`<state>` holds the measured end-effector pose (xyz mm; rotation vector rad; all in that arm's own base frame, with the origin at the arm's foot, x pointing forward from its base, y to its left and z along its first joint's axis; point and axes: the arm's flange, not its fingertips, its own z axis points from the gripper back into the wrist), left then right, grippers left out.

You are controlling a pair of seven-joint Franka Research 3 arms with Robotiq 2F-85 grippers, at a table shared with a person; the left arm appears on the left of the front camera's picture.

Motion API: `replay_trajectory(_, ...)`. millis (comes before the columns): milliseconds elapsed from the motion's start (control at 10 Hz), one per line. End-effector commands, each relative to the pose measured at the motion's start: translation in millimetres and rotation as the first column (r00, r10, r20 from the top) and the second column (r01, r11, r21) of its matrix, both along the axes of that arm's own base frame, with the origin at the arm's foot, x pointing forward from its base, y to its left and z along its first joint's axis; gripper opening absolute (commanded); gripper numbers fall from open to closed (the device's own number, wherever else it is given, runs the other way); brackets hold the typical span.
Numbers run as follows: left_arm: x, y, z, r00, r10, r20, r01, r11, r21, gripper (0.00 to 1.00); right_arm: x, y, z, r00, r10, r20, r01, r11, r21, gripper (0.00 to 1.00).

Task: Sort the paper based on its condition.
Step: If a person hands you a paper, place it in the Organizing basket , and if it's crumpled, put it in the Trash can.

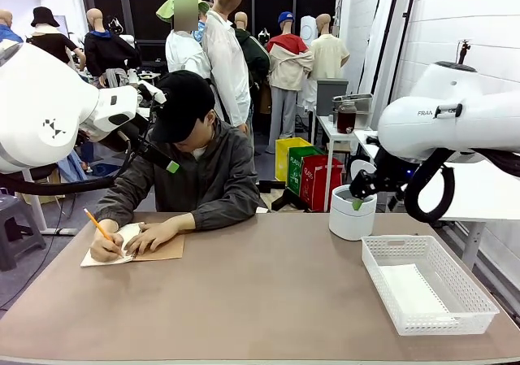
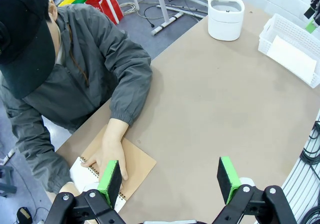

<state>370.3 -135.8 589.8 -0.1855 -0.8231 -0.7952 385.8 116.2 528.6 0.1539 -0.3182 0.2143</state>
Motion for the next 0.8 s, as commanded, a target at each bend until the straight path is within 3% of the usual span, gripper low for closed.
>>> replay_trajectory(0,-0.3,0.4,-0.2,1.0,0.013,-0.006,-0.013,1.0,-0.006,1.0,-6.6,8.8,-4.3,0.968,0.23,0.098,-0.226,0.973,-0.051,1.0)
replay_trajectory(400,-0.3,0.4,-0.2,1.0,0.013,-0.006,-0.013,1.0,-0.006,1.0,-13.9,27.0,0.0,0.865,0.472,0.172,-0.475,0.88,-0.026,1.0)
replay_trajectory(700,-0.3,0.4,-0.2,1.0,0.013,-0.006,-0.013,1.0,-0.006,1.0,-10.7,35.2,10.3,0.894,0.426,0.141,-0.42,0.905,-0.071,1.0)
